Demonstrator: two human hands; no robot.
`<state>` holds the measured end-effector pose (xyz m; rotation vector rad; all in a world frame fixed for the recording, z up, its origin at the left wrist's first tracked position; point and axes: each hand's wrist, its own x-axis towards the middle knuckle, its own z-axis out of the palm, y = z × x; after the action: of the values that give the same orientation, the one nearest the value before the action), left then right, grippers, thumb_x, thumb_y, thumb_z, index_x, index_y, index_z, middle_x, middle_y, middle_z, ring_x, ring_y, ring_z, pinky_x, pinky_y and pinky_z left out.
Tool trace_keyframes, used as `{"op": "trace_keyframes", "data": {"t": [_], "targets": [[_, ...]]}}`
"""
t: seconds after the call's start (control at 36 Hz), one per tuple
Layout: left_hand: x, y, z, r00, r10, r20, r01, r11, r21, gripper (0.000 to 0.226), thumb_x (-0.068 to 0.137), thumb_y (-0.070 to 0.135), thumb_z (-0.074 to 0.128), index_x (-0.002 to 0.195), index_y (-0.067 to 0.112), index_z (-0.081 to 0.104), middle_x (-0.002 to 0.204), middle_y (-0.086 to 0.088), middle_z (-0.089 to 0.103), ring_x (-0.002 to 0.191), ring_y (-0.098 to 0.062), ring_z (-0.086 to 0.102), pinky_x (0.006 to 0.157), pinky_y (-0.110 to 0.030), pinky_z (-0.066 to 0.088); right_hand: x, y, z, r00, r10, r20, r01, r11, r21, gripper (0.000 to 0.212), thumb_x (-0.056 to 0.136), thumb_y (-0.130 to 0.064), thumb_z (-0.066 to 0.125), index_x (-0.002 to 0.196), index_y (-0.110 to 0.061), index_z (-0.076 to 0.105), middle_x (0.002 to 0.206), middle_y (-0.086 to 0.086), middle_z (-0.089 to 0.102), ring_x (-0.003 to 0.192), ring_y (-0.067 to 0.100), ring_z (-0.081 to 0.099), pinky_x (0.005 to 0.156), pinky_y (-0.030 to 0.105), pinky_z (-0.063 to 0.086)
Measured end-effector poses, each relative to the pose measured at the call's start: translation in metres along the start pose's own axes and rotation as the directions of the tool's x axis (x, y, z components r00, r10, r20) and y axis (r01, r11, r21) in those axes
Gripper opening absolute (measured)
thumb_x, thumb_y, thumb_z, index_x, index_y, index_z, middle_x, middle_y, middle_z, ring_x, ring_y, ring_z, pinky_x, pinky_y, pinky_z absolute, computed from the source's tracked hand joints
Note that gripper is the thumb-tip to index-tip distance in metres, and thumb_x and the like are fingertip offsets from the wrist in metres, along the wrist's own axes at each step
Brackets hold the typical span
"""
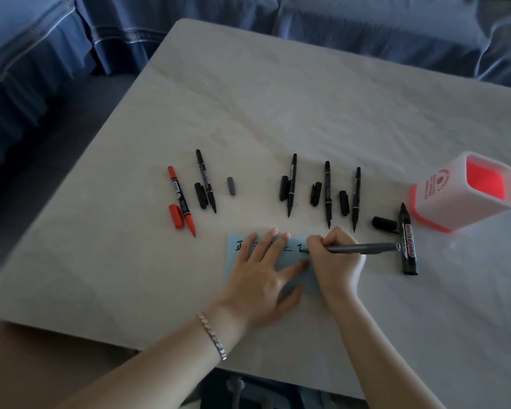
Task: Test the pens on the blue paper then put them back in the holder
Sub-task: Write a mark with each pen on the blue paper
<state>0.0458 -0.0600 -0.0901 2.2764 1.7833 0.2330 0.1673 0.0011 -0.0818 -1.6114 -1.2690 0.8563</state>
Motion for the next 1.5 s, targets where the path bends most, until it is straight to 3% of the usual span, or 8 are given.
{"op": "trace_keyframes", "data": {"t": [0.36,0.72,0.89,0.97,1.14,1.22,1.33,1.5], "targets": [[0.0,-0.001,0.001,1.0,-0.006,-0.01,0.007,1.0,0.016,0.043,0.081,0.048,0.039,0.112,0.035,0.065,0.13,-0.015,0.056,0.124,-0.033,0.049,0.107,-0.048,0.026,0.001,-0.001,0.001,1.0,-0.015,-0.016,0.015,1.0,0.002,0.039,0.073,0.0,0.061,0.048,-0.013,0.034,0.045,-0.006,0.032,0.04,0.004,0.033,0.041,0.011,0.027],[0.001,-0.001,0.002,1.0,0.004,-0.029,-0.004,1.0,0.004,0.043,0.081,0.048,0.039,0.114,0.034,0.063,0.129,-0.016,0.056,0.123,-0.034,0.049,0.103,-0.048,0.021,0.0,-0.001,0.001,0.999,-0.005,0.033,0.006,0.999,-0.037,0.034,0.072,-0.002,0.063,0.049,-0.01,0.039,0.046,-0.002,0.036,0.044,0.007,0.036,0.042,0.014,0.029],[0.0,-0.001,0.004,0.998,0.006,-0.056,-0.007,1.0,-0.011,0.043,0.081,0.048,0.039,0.113,0.034,0.065,0.13,-0.016,0.055,0.126,-0.032,0.043,0.104,-0.048,0.021,-0.001,0.001,0.0,0.997,0.021,-0.072,-0.02,1.0,0.008,0.042,0.069,0.002,0.058,0.046,-0.017,0.029,0.036,-0.01,0.036,0.039,0.004,0.031,0.039,0.011,0.026],[0.0,-0.002,0.005,0.998,0.012,-0.069,-0.014,1.0,-0.021,0.043,0.081,0.048,0.04,0.113,0.034,0.064,0.13,-0.017,0.055,0.126,-0.03,0.035,0.104,-0.048,0.02,0.0,0.002,0.001,0.997,0.019,-0.08,-0.019,1.0,0.005,0.042,0.069,0.002,0.058,0.046,-0.017,0.028,0.037,-0.008,0.035,0.04,0.005,0.03,0.04,0.012,0.025],[0.0,-0.002,0.005,0.997,0.019,-0.075,-0.019,1.0,-0.003,0.041,0.079,0.047,0.043,0.112,0.034,0.064,0.129,-0.016,0.056,0.125,-0.032,0.042,0.105,-0.048,0.023,0.002,-0.004,-0.003,0.987,0.065,-0.147,-0.047,0.991,0.123,0.037,0.073,0.003,0.059,0.05,-0.015,0.036,0.049,-0.001,0.036,0.042,0.003,0.036,0.044,0.013,0.033],[-0.001,-0.002,0.006,0.997,0.026,-0.072,-0.025,0.999,0.023,0.042,0.078,0.046,0.043,0.112,0.034,0.064,0.128,-0.016,0.057,0.122,-0.032,0.047,0.106,-0.051,0.031,0.005,-0.009,-0.006,0.979,0.141,-0.147,-0.11,0.973,0.203,0.032,0.078,-0.005,0.062,0.057,-0.017,0.042,0.052,-0.001,0.043,0.038,0.0,0.041,0.045,0.012,0.037],[-0.003,-0.002,0.002,0.997,0.047,-0.062,-0.044,0.998,0.041,0.043,0.079,0.048,0.042,0.114,0.032,0.063,0.128,-0.016,0.057,0.121,-0.034,0.052,0.101,-0.057,0.034,0.015,-0.021,-0.019,0.961,0.27,-0.052,-0.242,0.922,0.303,0.039,0.083,-0.03,0.065,0.056,-0.015,0.041,0.032,-0.006,0.042,0.029,0.003,0.035,0.036,0.015,0.033],[-0.005,-0.002,-0.001,0.998,0.059,-0.018,-0.058,0.995,0.084,0.055,0.077,0.061,0.04,0.124,0.036,0.052,0.135,-0.016,0.051,0.127,-0.034,0.046,0.103,-0.057,0.029,0.039,-0.042,-0.041,0.942,0.312,0.125,-0.325,0.94,0.106,0.046,0.093,-0.044,0.044,0.06,-0.012,0.053,0.029,-0.006,0.042,0.026,0.005,0.034,0.032,0.014,0.03]]}}
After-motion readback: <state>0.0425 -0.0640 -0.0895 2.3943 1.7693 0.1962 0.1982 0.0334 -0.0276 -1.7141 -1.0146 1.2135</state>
